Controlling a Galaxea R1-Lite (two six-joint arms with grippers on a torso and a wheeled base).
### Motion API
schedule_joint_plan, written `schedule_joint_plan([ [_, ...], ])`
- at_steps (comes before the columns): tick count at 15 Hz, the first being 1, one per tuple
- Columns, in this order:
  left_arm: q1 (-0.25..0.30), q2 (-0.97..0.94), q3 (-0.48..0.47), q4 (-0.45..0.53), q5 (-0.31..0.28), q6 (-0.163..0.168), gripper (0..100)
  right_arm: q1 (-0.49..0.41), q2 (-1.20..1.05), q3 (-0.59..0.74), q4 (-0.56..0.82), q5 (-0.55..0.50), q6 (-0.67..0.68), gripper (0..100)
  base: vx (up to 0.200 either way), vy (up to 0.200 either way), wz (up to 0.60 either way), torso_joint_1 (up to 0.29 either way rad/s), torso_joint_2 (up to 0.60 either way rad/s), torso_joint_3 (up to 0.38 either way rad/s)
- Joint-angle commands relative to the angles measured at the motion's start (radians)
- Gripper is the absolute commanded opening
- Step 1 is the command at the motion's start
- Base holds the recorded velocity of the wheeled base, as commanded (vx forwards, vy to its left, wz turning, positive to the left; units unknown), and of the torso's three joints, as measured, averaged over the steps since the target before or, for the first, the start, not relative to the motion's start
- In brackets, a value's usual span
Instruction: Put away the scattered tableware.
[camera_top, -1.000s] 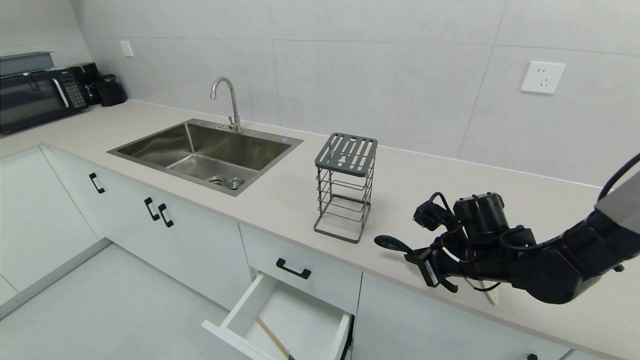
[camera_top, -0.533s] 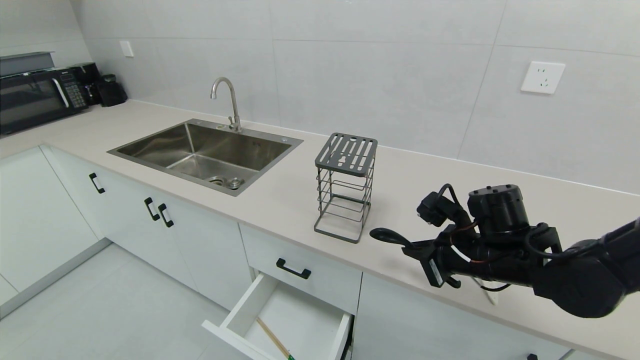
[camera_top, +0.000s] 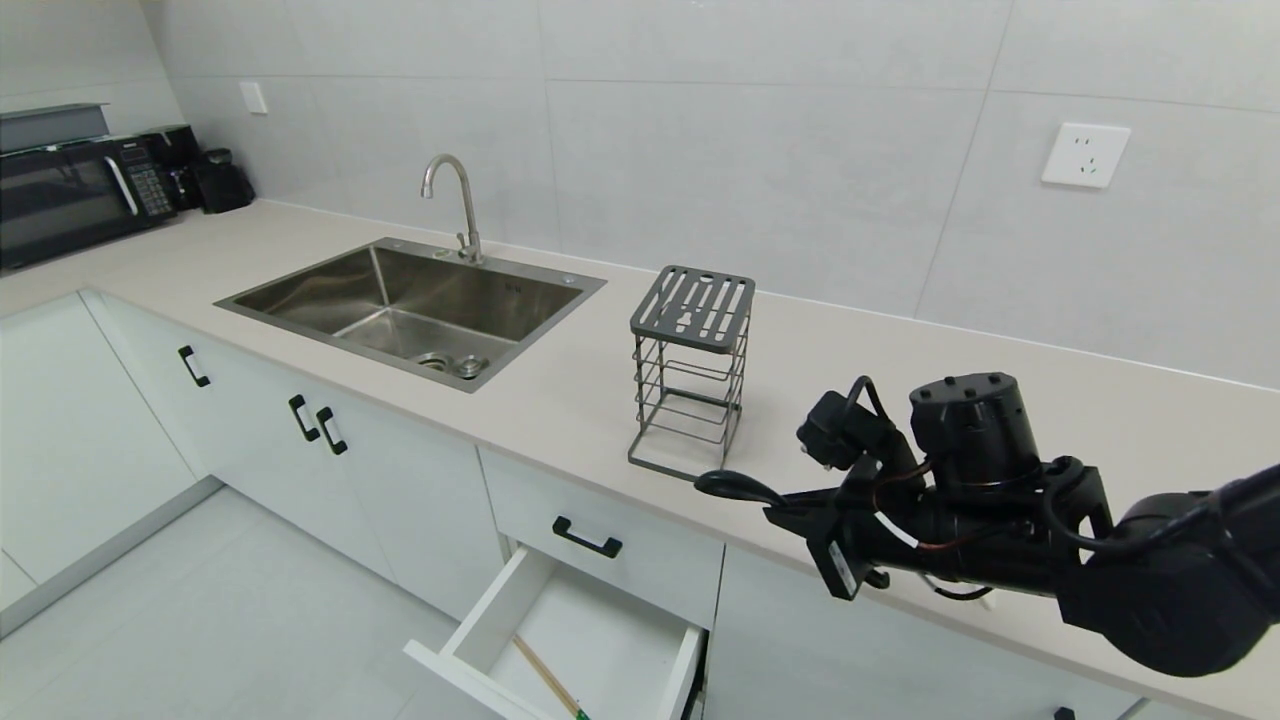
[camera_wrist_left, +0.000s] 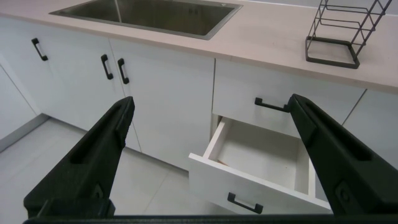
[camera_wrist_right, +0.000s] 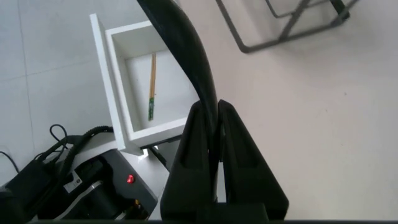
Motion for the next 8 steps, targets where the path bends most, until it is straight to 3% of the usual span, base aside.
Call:
schedule_joint_plan([
  [1,0.0,0.001,0.0,0.0,0.0,0.0,100,0.026,0.0,-0.025,0.0,0.0,-0.001,0,0.0,0.0,0.0,0.0,0.0,0.0],
  [5,0.0,0.001,0.0,0.0,0.0,0.0,100,0.068,-0.001,-0.063,0.0,-0.004,-0.008,0,0.0,0.0,0.0,0.0,0.0,0.0],
  [8,0.0,0.001,0.0,0.0,0.0,0.0,100,0.151,-0.001,-0.072,0.0,-0.052,0.004,0,0.0,0.0,0.0,0.0,0.0,0.0],
])
